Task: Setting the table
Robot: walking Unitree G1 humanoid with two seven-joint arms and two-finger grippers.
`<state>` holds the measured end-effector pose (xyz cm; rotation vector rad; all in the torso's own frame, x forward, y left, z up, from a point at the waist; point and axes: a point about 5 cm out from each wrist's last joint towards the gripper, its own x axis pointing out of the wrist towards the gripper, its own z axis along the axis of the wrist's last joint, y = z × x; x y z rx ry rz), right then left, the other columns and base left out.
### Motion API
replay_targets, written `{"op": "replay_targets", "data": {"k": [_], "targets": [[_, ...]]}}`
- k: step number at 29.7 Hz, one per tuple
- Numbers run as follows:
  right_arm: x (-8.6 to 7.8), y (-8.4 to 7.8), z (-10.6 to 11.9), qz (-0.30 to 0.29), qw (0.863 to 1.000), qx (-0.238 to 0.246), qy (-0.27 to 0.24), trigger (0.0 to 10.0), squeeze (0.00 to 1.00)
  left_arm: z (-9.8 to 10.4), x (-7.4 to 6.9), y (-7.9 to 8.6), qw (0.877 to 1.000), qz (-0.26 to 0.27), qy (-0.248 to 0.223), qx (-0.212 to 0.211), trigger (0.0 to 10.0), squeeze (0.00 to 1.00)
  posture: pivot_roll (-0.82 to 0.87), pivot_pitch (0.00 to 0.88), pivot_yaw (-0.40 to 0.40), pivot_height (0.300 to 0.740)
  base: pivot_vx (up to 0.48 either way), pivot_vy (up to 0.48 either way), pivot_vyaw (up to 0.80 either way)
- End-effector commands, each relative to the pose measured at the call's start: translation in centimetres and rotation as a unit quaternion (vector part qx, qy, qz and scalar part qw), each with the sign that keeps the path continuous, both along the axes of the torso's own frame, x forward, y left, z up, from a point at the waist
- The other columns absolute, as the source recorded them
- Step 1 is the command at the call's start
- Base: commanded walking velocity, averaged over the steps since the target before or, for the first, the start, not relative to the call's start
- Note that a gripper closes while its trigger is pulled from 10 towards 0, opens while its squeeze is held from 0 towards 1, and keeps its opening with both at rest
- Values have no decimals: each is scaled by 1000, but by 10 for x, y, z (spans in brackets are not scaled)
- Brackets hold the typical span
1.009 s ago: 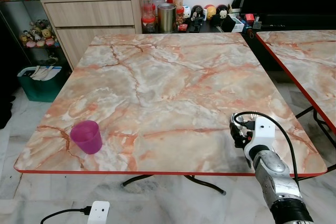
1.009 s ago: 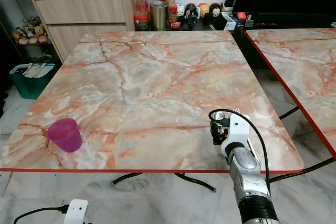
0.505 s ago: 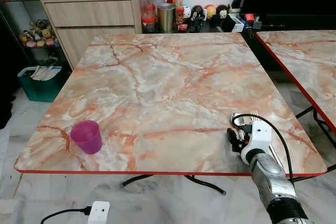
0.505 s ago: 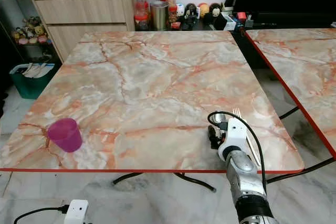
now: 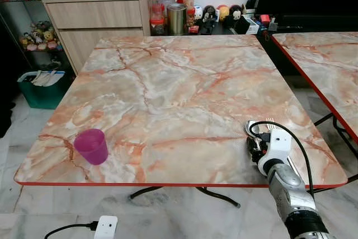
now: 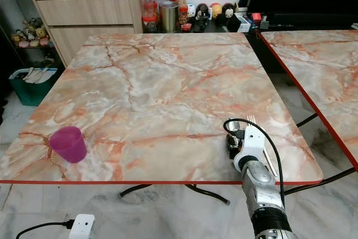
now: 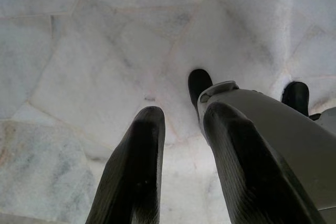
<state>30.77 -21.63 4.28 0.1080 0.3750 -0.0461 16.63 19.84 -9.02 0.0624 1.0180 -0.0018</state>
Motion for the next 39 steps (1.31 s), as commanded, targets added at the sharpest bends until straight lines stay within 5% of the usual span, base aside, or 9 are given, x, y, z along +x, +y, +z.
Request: {"op": "replay_targets", "data": {"k": [1,31,37,38,39], "targets": [[1,5,-1,10,1000,8,5,0,0,-2,-4,1,1000,-7,12,2,10000,0,24,1,7,736,0,0,0],[3,5,1,16,1000,4,-4,0,0,-2,-4,-1,1000,-10,17,-4,10000,0,26,0,3,736,0,0,0],[14,-5,26,-1,998,-14,-64,0,0,-2,-4,0,1000,-7,14,-2,10000,0,24,0,5,736,0,0,0],[15,-6,30,-5,997,-16,-70,2314,0,-2,-4,0,1000,-5,13,-1,10000,0,23,0,5,736,0,0,0],[17,-9,36,-13,996,-18,-84,10000,0,-2,-3,0,1000,-4,11,0,10000,0,24,0,4,736,0,0,0]]}}
